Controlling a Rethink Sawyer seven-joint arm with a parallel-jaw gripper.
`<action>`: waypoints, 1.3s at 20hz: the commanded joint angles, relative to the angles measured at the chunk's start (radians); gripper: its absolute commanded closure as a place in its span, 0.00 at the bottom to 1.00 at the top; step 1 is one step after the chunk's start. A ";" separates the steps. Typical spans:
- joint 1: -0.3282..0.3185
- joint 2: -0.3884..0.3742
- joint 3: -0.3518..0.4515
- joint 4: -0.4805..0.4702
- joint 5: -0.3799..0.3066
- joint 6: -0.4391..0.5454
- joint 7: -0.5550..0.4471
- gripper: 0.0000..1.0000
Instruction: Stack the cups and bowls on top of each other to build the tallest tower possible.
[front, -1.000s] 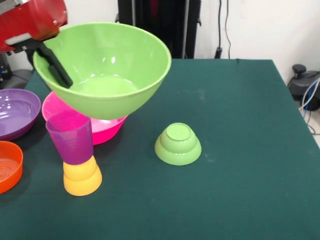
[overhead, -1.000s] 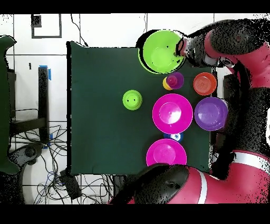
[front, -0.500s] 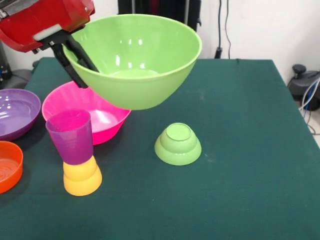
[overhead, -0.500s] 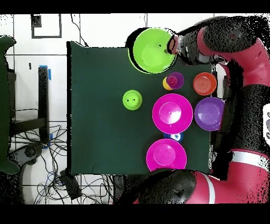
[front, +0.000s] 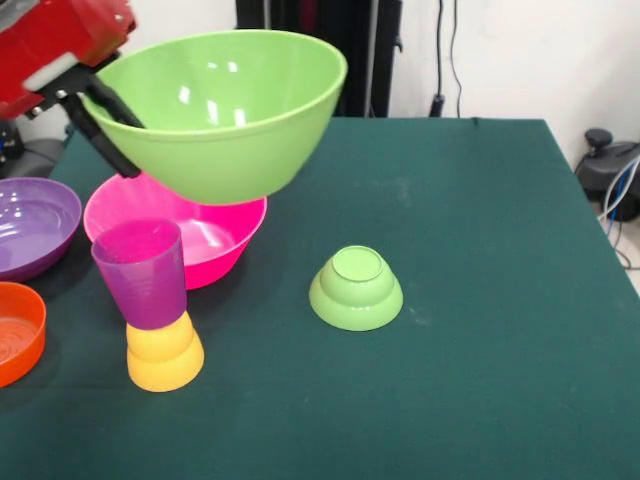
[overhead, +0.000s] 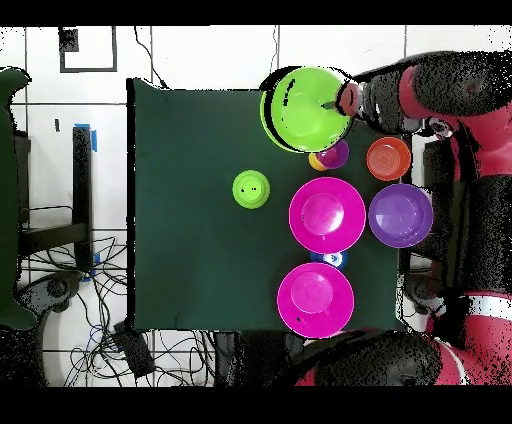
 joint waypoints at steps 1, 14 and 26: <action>-0.028 0.020 0.147 0.099 -0.094 0.106 -0.364 1.00; -0.051 0.061 0.179 0.078 -0.234 0.112 -0.357 1.00; -0.125 0.100 0.249 0.061 -0.331 0.164 -0.442 1.00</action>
